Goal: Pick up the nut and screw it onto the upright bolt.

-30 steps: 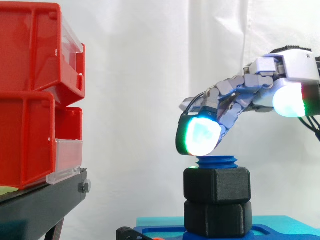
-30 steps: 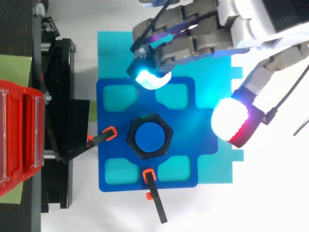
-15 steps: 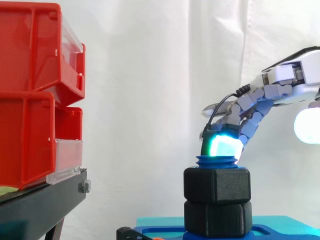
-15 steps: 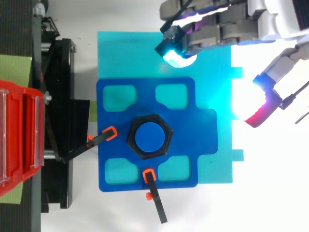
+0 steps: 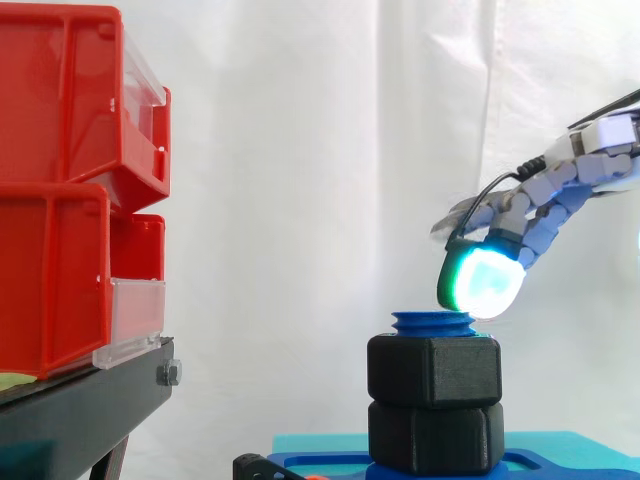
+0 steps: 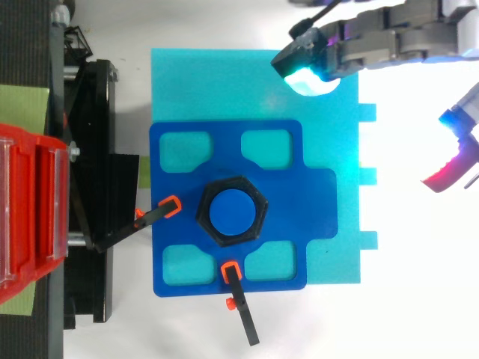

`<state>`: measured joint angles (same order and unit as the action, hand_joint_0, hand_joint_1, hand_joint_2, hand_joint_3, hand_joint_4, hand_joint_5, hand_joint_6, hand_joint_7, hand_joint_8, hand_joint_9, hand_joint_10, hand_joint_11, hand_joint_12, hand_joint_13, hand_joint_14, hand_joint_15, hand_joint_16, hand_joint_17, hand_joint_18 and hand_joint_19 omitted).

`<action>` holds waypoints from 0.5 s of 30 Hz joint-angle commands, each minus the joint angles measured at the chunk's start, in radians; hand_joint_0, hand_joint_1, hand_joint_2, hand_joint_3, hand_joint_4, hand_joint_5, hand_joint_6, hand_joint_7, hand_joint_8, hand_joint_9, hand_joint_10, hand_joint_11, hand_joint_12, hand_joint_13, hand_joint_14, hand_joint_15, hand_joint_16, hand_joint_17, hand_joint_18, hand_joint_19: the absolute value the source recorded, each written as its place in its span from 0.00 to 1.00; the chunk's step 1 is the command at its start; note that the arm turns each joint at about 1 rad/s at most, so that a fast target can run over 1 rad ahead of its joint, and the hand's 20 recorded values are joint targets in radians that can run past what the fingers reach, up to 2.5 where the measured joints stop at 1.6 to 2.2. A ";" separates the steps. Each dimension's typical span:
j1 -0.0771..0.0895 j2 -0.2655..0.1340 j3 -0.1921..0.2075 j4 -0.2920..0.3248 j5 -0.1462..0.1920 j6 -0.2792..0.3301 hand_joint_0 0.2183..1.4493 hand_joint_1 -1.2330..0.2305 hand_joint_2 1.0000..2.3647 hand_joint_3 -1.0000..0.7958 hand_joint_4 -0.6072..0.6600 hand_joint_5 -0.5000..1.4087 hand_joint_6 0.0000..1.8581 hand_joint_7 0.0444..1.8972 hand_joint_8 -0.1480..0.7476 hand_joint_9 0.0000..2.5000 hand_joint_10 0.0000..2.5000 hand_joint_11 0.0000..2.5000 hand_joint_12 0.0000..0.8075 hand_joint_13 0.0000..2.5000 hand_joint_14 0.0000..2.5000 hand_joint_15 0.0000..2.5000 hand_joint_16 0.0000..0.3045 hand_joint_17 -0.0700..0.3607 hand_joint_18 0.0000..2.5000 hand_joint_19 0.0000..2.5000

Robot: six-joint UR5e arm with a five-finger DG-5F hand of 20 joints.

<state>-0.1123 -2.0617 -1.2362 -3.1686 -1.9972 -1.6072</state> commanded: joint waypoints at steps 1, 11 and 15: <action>-0.001 0.018 -0.028 0.016 0.006 0.026 0.21 0.64 0.00 0.28 0.56 0.14 0.27 0.34 0.40 0.07 0.00 0.00 0.44 0.00 0.00 0.00 0.14 0.39 0.00 0.00; -0.006 0.018 -0.028 0.016 0.024 0.061 0.21 0.65 0.00 0.28 0.52 0.14 0.27 0.34 0.39 0.05 0.00 0.00 0.44 0.00 0.00 0.00 0.15 0.40 0.00 0.00; -0.006 0.018 -0.028 0.032 0.057 0.124 0.20 0.65 0.00 0.28 0.55 0.14 0.27 0.35 0.39 0.05 0.00 0.00 0.44 0.00 0.00 0.00 0.15 0.40 0.00 0.00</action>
<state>-0.1180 -2.0434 -1.2638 -3.1462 -1.9588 -1.5197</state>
